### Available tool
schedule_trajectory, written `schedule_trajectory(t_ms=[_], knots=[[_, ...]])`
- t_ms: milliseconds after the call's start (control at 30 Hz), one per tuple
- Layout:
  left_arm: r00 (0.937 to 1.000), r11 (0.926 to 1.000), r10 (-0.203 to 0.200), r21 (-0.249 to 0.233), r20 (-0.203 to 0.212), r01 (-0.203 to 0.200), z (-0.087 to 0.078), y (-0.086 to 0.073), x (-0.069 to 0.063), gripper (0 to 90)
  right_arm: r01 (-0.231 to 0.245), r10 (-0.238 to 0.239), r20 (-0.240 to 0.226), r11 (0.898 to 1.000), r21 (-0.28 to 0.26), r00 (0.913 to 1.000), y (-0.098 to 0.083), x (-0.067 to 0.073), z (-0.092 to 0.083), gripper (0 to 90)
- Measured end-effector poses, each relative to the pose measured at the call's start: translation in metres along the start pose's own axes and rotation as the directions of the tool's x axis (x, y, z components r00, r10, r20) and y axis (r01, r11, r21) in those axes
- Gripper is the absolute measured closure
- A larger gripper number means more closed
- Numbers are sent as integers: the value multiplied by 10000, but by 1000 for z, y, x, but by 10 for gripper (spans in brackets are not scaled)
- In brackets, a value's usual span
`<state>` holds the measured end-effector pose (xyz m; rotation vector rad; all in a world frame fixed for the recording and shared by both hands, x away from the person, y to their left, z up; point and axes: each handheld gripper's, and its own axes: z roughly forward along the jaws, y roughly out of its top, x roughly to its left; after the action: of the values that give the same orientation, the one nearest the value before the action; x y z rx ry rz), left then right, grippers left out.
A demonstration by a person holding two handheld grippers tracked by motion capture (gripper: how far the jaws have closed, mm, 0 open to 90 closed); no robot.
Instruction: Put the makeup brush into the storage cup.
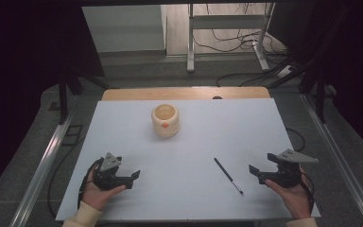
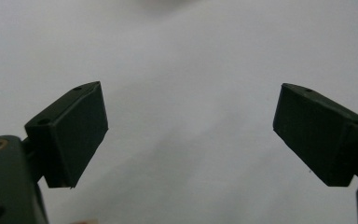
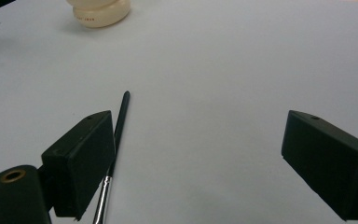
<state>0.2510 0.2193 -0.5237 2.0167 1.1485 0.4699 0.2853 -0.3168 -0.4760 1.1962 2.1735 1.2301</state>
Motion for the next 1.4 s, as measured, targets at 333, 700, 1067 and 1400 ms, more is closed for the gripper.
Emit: schedule_trajectory(t_ms=[333,700,1067,1400], knots=[[10000,10000,26,-18,-26,-26,-1,0,-1,103,95,-97,69,9998,200,9999,-1,3,3,100],[10000,10000,18,-18,-60,-18,-1,0,0,103,124,-126,80,9996,247,9999,-1,2,4,102],[10000,10000,35,-75,-79,-36,-3,0,-1,103,54,-57,94,9996,291,9999,-1,3,3,109],[9999,9999,35,-111,-104,-36,-5,0,-1,105,152,-150,-49,9991,386,9999,10,12,0,124]])
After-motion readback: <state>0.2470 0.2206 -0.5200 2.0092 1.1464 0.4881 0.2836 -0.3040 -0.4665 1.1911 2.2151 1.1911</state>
